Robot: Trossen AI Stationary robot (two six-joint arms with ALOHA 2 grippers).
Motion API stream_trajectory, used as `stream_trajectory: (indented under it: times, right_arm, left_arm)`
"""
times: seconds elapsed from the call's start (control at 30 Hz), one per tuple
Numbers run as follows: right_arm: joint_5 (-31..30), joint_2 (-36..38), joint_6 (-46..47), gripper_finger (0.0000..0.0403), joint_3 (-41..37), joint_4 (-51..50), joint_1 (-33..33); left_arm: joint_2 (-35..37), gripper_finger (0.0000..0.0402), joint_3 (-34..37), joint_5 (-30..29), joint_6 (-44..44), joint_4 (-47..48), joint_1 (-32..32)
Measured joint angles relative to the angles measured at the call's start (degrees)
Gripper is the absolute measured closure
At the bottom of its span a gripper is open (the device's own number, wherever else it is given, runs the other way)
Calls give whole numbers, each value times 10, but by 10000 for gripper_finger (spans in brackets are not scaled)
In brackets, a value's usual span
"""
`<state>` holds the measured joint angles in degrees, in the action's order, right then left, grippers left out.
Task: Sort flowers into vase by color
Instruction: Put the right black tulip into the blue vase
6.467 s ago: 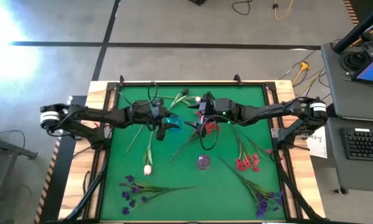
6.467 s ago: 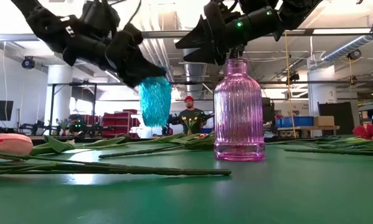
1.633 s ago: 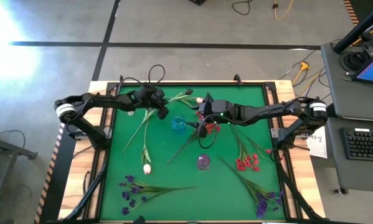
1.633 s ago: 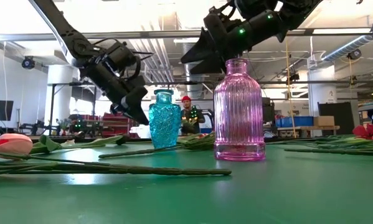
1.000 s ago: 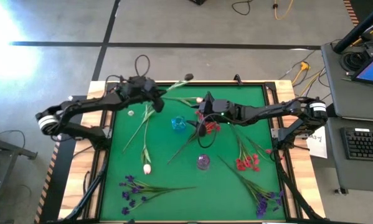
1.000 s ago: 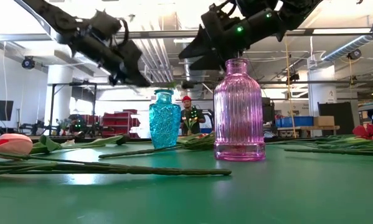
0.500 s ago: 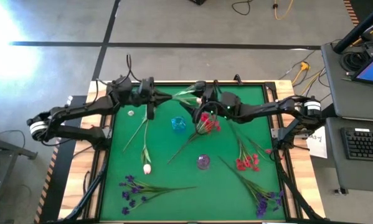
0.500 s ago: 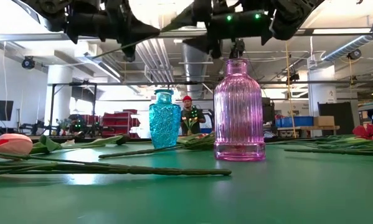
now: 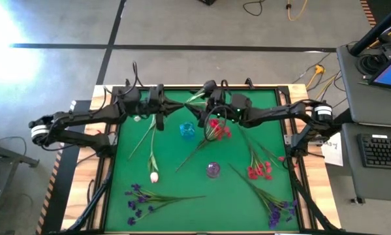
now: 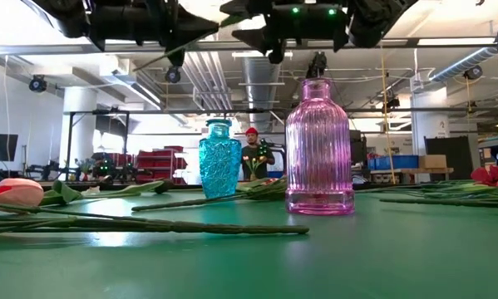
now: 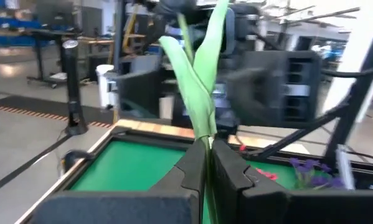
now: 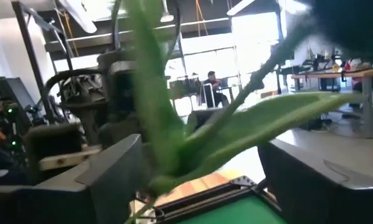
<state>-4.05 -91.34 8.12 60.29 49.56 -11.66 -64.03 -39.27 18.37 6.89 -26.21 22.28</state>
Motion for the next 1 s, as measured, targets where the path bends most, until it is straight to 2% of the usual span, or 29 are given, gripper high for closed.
stream_trajectory:
  times: [0.13, 0.37, 0.5, 0.67, 0.8, 0.9, 1.0]
  right_arm:
    - [-1, -8, 15, 166, 12, 1, 0]
    - [-2, -12, 13, 316, 14, -2, 0]
    - [4, -5, 3, 381, 14, -25, 1]
    - [-5, 5, -4, 382, 21, -99, -1]
    - [-1, 12, -35, 381, 61, -222, 0]
    - [0, 12, -56, 381, 106, -312, 4]
    - [0, 12, -76, 381, 149, -380, 9]
  left_arm:
    - [1, 401, 0, -2, -1, -13, -9]
    - [1, 401, 0, -19, 7, -10, -9]
    - [4, 382, 0, -19, 10, 10, -6]
    - [22, 311, 0, -9, 5, 85, -3]
    - [49, 253, -2, -13, -11, 180, -2]
    - [70, 226, -7, -28, -13, 264, -2]
    - [89, 216, -12, -69, -14, 323, -2]
